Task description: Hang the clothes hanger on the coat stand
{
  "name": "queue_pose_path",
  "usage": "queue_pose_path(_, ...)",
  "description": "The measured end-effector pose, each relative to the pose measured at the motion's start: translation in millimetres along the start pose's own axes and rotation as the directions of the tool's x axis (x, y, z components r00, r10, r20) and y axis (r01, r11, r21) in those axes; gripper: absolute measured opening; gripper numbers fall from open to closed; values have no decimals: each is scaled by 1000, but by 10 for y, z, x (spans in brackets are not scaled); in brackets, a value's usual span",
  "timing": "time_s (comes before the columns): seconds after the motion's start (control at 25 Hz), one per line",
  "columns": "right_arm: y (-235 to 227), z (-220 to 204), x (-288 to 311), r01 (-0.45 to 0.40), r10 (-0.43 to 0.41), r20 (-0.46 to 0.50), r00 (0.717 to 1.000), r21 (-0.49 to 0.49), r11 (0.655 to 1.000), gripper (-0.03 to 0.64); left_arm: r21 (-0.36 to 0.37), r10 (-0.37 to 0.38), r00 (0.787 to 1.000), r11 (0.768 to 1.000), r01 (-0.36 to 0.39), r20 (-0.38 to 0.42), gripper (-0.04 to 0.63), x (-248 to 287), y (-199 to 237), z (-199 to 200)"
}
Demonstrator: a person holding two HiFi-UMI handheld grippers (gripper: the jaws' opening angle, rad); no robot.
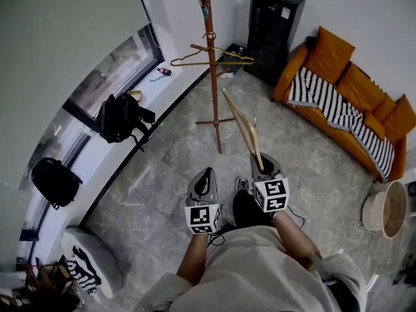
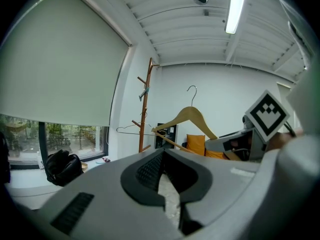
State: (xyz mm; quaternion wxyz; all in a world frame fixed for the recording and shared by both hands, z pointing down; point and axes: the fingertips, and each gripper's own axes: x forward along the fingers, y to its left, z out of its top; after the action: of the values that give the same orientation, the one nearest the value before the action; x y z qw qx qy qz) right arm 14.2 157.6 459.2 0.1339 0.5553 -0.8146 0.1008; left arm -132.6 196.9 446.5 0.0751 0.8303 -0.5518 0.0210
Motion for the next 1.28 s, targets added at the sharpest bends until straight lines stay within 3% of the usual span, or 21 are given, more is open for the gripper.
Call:
queue_pose_path(0.24,-249,51,465,-11,11,-24,1000,14,1000,35,5,9,1000,1000,-8,-29,9,479,160,-18)
queue_pose_path(0.56,-804,139,1149,-32,31,-105,994,-6,999,35,9,17,998,1000,-16,-57,9,1503,272,175)
queue_pose_path(0.88,-1196,-35,1750,-105,103,-237,966,4,994,35,53,31,992,998,-25,-123,9,2446,269,195)
queue_pose_path(1.28,-1665,-415,2171,-103,80,-330,941,-53,993,35,34,74,984,997,-70,-162,9,2972,291,4)
